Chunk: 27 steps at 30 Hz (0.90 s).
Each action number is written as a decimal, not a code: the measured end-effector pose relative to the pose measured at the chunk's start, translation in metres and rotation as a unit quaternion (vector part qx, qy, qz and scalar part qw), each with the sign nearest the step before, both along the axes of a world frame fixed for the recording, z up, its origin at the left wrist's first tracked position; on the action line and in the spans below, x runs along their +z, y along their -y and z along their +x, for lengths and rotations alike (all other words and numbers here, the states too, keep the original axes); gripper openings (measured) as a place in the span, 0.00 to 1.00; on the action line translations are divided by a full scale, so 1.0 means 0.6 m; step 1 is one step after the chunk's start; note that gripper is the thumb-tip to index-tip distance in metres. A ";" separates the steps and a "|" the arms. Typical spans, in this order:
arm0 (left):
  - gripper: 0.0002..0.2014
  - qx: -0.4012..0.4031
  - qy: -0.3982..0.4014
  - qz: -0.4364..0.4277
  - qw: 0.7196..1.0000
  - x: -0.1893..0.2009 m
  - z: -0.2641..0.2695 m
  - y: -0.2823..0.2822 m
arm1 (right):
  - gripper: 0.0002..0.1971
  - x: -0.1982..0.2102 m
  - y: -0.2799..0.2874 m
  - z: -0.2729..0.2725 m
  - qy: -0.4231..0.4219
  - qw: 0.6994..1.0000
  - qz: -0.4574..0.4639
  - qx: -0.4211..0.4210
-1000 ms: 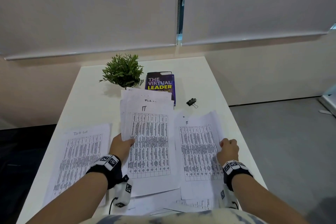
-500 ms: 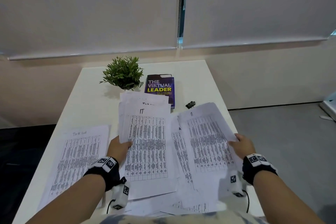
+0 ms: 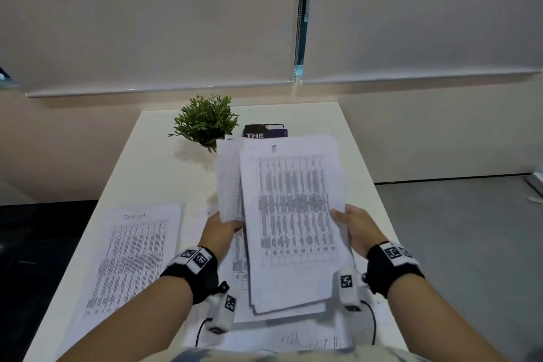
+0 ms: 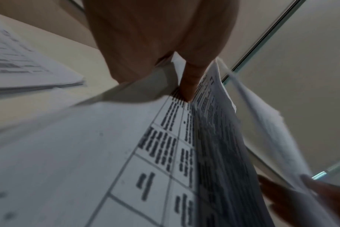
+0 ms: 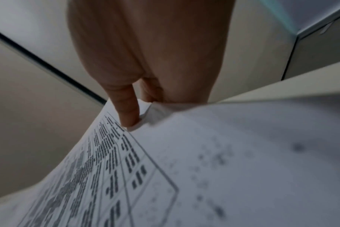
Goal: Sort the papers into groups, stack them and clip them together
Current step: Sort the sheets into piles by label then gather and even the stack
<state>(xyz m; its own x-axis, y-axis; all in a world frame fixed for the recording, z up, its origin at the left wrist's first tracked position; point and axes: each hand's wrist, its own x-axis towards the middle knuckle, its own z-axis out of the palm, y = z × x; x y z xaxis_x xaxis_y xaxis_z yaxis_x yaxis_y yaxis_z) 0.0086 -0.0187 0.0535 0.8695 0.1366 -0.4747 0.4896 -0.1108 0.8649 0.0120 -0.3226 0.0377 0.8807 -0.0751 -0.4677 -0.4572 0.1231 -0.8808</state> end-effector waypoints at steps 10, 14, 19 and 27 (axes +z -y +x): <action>0.47 0.050 -0.075 -0.080 0.993 0.032 -0.008 0.004 | 0.12 -0.008 -0.086 -0.001 0.004 0.997 -0.015 0.072; 0.20 0.017 0.033 -0.009 0.999 0.020 -0.013 -0.009 | 0.12 -0.013 -0.111 -0.002 0.043 0.988 -0.093 0.114; 0.09 0.033 0.023 0.026 0.999 -0.006 -0.016 -0.043 | 0.17 -0.066 -0.095 -0.001 0.007 0.982 -0.154 0.110; 0.21 0.083 -0.005 0.052 0.995 -0.027 -0.036 -0.107 | 0.34 -0.159 -0.010 -0.038 -0.234 0.824 -0.513 0.060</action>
<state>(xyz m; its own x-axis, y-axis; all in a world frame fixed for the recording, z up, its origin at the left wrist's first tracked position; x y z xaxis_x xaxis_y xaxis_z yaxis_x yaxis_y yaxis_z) -0.0129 0.0456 0.0373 0.8263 0.3271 -0.4585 0.5167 -0.1165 0.8482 -0.0110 -0.3168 -0.0578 0.6516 -0.5671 -0.5039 -0.7309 -0.6471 -0.2169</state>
